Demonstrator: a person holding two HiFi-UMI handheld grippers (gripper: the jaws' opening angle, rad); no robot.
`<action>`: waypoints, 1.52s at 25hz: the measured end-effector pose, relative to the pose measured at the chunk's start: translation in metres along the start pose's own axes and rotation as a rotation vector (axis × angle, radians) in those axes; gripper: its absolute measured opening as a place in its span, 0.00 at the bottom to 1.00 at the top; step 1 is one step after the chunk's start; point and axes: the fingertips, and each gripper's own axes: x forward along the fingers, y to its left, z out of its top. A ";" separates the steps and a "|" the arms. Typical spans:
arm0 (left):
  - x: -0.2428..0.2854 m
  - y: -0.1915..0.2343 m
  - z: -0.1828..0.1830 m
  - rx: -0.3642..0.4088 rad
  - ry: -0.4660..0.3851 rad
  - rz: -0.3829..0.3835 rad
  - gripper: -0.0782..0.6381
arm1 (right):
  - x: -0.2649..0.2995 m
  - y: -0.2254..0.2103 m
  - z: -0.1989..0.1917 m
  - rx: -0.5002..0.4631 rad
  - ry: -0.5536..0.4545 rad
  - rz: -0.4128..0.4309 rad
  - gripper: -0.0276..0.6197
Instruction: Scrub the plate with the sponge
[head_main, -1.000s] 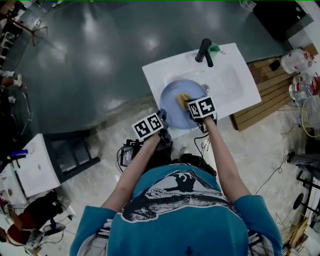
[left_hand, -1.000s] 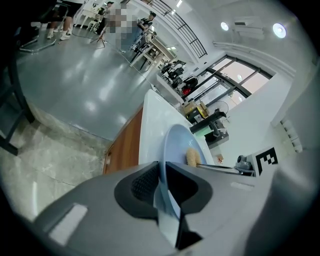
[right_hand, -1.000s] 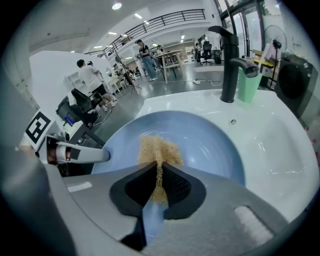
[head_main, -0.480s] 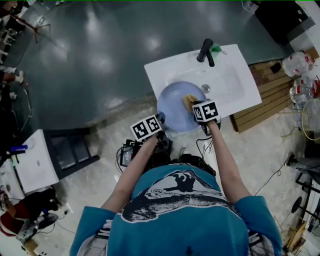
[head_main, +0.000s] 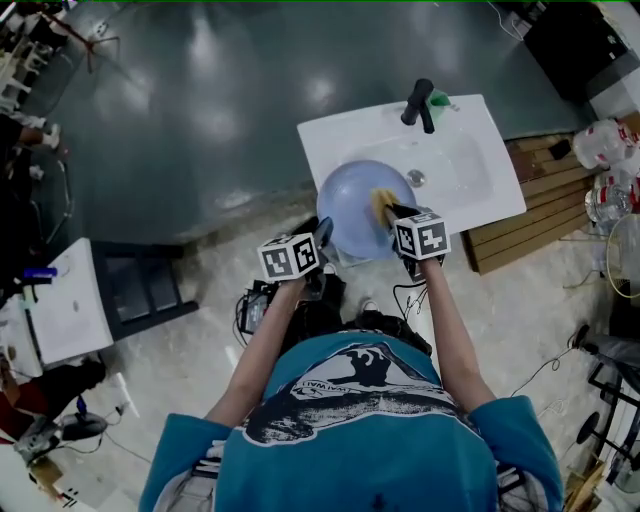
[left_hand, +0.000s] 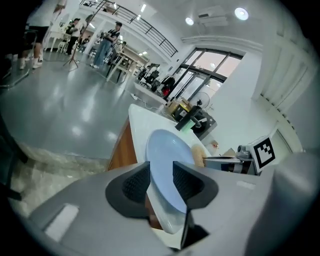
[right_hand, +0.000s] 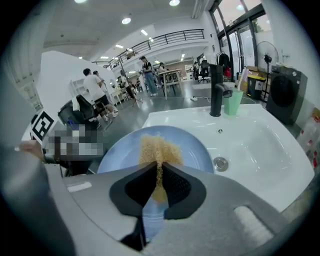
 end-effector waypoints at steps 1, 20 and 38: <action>-0.005 -0.002 0.005 0.019 -0.023 0.006 0.33 | -0.007 0.003 0.002 0.014 -0.027 0.011 0.09; -0.084 -0.174 0.000 0.347 -0.270 -0.168 0.29 | -0.143 0.045 -0.008 0.022 -0.320 0.232 0.09; -0.117 -0.221 -0.064 0.449 -0.229 -0.100 0.22 | -0.201 0.044 -0.063 0.106 -0.360 0.310 0.09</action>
